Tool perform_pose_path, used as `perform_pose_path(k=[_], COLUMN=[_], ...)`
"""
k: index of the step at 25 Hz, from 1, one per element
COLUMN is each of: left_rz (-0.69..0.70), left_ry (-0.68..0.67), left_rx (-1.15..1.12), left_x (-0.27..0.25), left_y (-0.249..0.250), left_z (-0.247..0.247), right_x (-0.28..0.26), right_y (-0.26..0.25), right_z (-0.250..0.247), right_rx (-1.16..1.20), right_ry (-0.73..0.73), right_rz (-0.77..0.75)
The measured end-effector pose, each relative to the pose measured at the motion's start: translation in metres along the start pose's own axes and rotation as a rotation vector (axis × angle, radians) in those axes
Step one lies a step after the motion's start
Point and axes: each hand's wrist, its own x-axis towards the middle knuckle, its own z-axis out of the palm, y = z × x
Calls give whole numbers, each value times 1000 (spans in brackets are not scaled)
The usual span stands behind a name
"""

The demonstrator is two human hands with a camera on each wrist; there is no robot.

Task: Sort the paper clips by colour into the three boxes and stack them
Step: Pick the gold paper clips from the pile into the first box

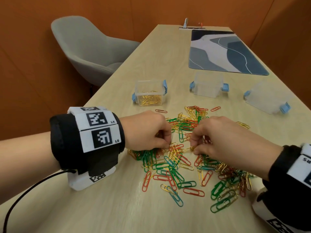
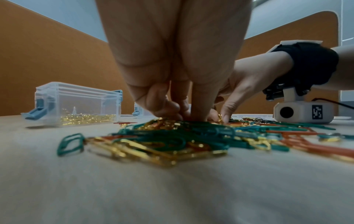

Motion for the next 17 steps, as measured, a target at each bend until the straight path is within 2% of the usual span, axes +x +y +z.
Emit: perform_pose_path(k=[3,7,8,9,11,12,13,15,17], left_rz=[-20,-72,-118,-185,-333,-378,-394,-424,-403], left_ry=[-28,179,178,118,-95,-184,-226,-189,-86], left_rx=[30,-120,-266,-503,-1046,-1219,-1295,-1243,-875], left_x=[-2,-4,-3,-3,-3,-4,-3,1,2], left_y=[2,1,2,5,14,17,18,16,11], left_z=[-1,-7,-8,-10,-13,-15,-15,-15,-15], right_x=[-2,-2,-2,-2,-2,-2,-1,-1,-1], right_y=[0,-3,-5,-8,-9,-9,-9,-7,-7], right_z=[-1,-2,-1,-1,1,2,3,4,4], right_rx=[64,267,339,404,482,496,498,473,381], right_ry=[74,257,308,349,377,366,357,391,331], right_rz=[-17,-91,-134,-181,-263,-289,-299,-282,-242])
